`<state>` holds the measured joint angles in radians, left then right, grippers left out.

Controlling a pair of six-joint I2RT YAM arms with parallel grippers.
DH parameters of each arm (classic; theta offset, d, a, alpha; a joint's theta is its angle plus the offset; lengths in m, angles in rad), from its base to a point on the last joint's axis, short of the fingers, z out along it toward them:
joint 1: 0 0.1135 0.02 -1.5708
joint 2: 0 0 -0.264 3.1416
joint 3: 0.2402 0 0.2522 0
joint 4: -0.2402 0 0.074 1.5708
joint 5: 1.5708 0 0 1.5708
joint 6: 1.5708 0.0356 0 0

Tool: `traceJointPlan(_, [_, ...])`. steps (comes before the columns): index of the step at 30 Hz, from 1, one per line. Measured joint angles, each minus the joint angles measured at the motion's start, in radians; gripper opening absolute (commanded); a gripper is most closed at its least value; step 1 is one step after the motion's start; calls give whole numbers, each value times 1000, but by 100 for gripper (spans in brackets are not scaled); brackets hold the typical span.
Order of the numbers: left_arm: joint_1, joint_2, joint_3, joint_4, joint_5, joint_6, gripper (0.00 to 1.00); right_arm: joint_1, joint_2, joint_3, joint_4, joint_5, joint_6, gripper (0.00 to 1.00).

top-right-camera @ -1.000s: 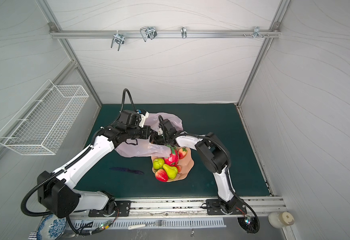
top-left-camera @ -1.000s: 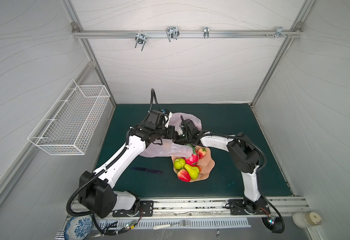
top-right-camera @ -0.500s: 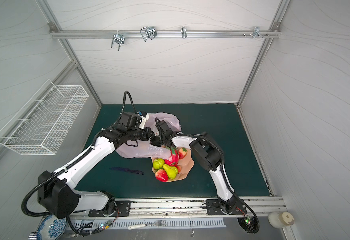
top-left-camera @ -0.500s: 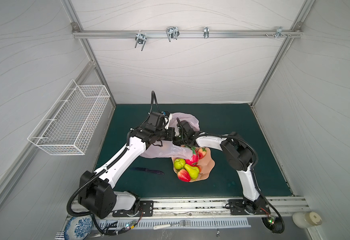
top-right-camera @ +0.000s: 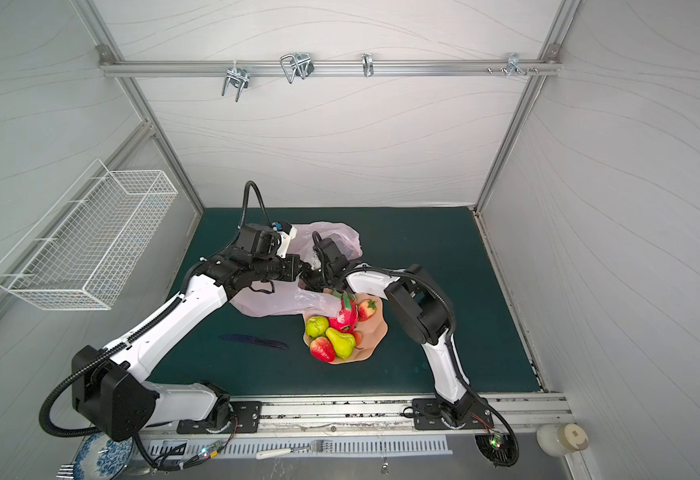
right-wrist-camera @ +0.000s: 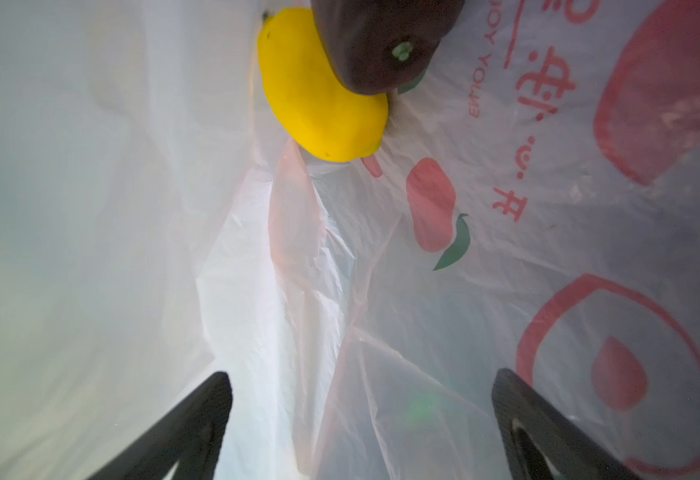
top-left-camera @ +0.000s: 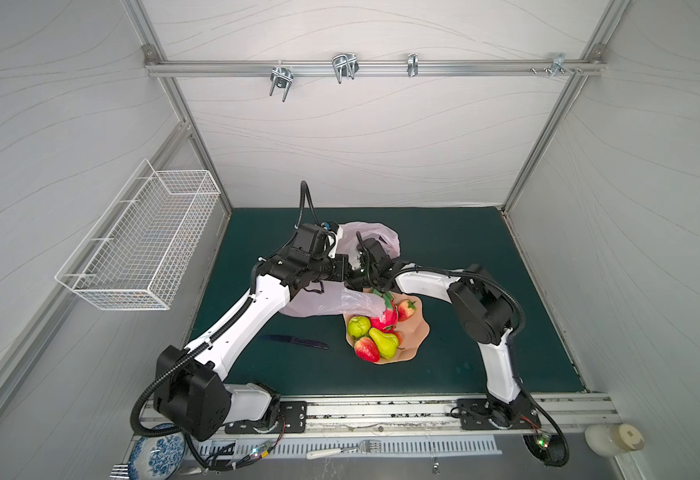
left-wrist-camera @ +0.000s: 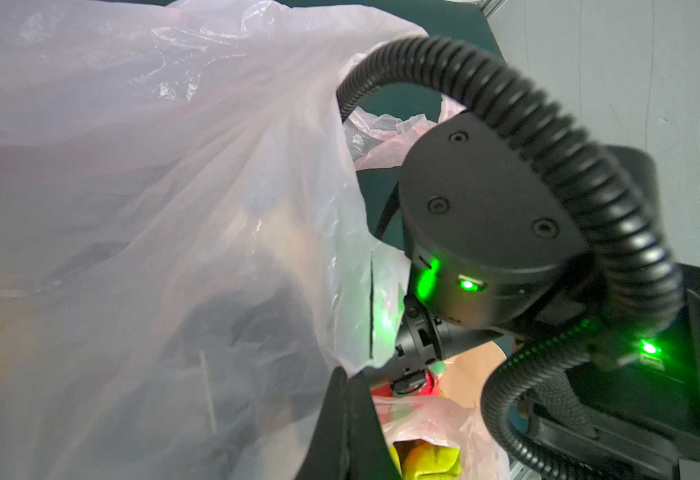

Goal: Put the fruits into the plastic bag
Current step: 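Pull the open right gripper up out of the bag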

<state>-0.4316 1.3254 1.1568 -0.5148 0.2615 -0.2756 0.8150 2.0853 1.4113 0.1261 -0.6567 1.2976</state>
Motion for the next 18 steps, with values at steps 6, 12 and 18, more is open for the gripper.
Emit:
traceJointPlan(6, [6,-4,0,0,0,2,0,-12,-31,-20,-17,1,-26,99])
traceJointPlan(12, [12,-6,0,0,-1,2,0,-31,-75,-35,-83,10,-72,99])
traceJointPlan(18, [12,-6,0,15,19,2,0,-42,-127,-60,-159,35,-121,99])
